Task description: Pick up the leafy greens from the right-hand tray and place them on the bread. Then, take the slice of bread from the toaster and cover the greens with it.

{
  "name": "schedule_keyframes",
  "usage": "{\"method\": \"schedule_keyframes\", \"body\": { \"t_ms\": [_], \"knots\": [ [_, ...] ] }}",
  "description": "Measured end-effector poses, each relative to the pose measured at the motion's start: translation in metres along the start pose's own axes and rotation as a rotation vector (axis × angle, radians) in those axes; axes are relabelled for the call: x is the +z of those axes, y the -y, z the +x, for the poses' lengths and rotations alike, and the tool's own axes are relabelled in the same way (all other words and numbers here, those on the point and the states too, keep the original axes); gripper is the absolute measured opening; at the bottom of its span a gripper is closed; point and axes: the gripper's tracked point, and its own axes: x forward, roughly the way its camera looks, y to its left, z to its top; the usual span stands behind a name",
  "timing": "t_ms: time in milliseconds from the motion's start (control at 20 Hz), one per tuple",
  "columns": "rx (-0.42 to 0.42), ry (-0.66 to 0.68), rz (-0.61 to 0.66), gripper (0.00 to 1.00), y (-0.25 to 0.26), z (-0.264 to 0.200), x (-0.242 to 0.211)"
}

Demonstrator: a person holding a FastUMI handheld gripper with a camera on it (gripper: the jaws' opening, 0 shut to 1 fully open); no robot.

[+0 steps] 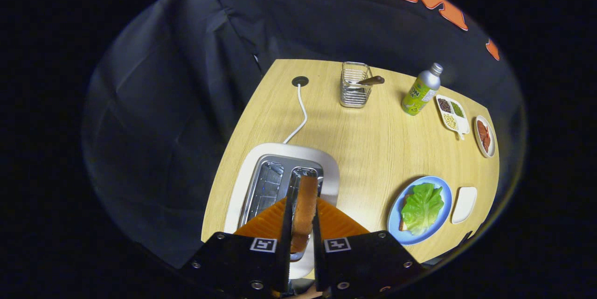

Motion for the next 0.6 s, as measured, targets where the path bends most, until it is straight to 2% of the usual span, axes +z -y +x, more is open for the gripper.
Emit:
{"method": "schedule_keyframes", "body": {
  "t_ms": [200,600],
  "knots": [
    [0.035,0.005,-0.002,0.16,-0.006,-0.003,-0.001],
    [0.137,0.064,0.047,0.15,-0.01,-0.045,0.014]
  ]
}}
